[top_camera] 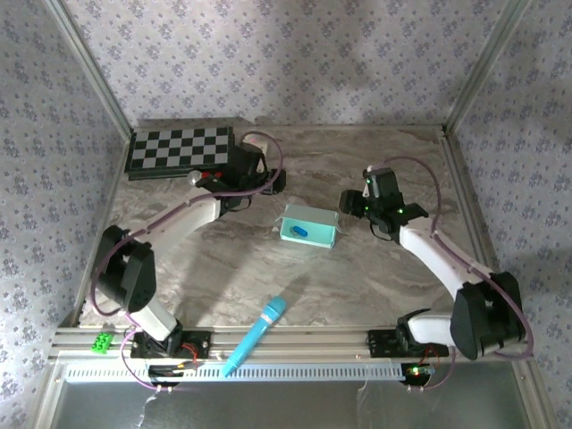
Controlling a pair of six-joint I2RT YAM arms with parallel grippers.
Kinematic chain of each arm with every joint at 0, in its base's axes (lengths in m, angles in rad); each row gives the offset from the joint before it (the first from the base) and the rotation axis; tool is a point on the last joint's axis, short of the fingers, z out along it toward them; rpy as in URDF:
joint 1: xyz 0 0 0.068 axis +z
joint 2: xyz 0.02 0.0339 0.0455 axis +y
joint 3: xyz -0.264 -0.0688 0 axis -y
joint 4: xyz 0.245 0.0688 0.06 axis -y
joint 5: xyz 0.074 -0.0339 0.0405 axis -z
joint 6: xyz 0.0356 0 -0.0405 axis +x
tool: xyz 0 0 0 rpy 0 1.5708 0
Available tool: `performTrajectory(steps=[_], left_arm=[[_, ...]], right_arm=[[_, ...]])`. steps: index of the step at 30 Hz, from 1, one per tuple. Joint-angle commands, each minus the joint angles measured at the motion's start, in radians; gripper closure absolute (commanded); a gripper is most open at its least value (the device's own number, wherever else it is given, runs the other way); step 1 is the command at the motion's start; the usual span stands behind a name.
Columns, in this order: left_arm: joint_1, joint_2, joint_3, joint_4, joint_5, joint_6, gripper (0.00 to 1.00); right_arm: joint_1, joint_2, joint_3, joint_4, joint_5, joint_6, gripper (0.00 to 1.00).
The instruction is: Fold the paper box
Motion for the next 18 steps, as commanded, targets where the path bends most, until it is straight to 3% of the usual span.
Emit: performTrajectory(steps=[1, 18], left_arm=[[-0.004, 0.071, 0.034, -0.106, 0.137, 0.003, 0.31], [-0.044, 0.153, -0.111, -0.023, 0.197, -0.064, 0.4]], right_arm=[[0.019, 0.058, 0.034, -0.031, -0.068, -0.033, 0.4], [0.08, 0.222, -0.057, 0.016, -0.072, -0.016, 0.43]])
